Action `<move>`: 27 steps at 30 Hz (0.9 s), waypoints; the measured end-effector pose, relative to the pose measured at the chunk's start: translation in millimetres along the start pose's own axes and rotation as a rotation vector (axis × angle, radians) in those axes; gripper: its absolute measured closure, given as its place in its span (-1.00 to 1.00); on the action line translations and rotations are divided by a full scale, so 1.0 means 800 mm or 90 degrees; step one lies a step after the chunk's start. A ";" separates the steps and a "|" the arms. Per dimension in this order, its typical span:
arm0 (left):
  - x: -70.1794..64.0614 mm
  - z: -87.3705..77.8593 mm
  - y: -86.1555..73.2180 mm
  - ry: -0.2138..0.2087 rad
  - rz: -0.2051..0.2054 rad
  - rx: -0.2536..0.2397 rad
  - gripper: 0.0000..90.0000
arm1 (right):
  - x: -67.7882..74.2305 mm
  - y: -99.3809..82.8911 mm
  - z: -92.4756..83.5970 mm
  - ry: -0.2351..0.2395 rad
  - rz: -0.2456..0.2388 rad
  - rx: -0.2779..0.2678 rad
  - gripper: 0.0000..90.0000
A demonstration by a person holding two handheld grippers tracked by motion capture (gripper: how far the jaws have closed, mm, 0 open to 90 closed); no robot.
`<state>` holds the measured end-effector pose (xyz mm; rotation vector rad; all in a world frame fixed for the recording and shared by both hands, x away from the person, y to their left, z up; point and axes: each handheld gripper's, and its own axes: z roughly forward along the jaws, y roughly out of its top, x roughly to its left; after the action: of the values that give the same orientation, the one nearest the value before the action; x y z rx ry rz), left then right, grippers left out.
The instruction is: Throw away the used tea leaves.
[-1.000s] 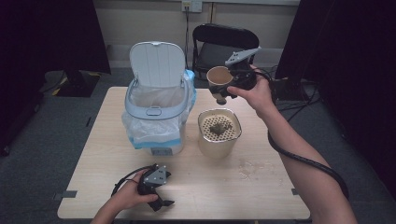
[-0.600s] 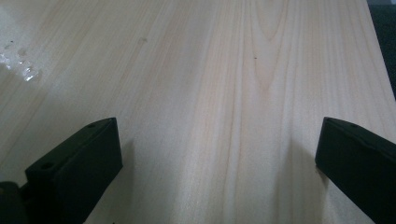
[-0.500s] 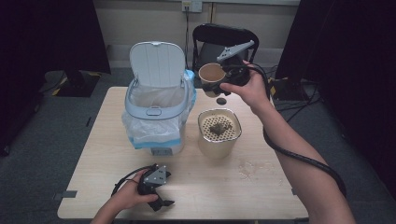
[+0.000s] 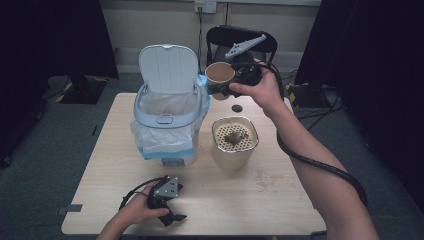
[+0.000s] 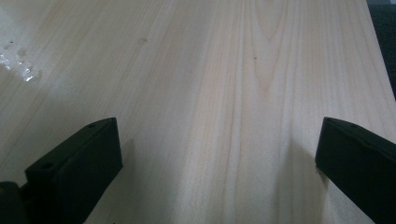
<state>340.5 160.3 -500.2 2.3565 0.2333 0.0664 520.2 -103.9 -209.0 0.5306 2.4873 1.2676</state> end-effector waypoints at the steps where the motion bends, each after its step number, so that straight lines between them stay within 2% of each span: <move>1: 0.000 0.000 0.000 0.000 0.000 0.000 -1.00 | 0.000 0.002 0.000 0.001 -0.001 0.000 -0.40; 15: 0.000 0.000 0.000 0.001 0.001 -0.003 -1.00 | 0.005 0.031 0.007 0.009 -0.009 -0.006 -0.41; 23: 0.000 0.000 0.000 0.001 0.002 -0.002 -1.00 | 0.009 0.043 0.019 0.019 -0.006 -0.014 -0.41; 27: 0.000 0.000 0.000 0.001 0.002 -0.002 -1.00 | 0.011 0.046 0.028 0.019 -0.008 -0.006 -0.41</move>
<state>340.6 160.3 -500.6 2.3540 0.2304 0.0698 528.4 -64.2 -192.2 0.4968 2.5040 1.2923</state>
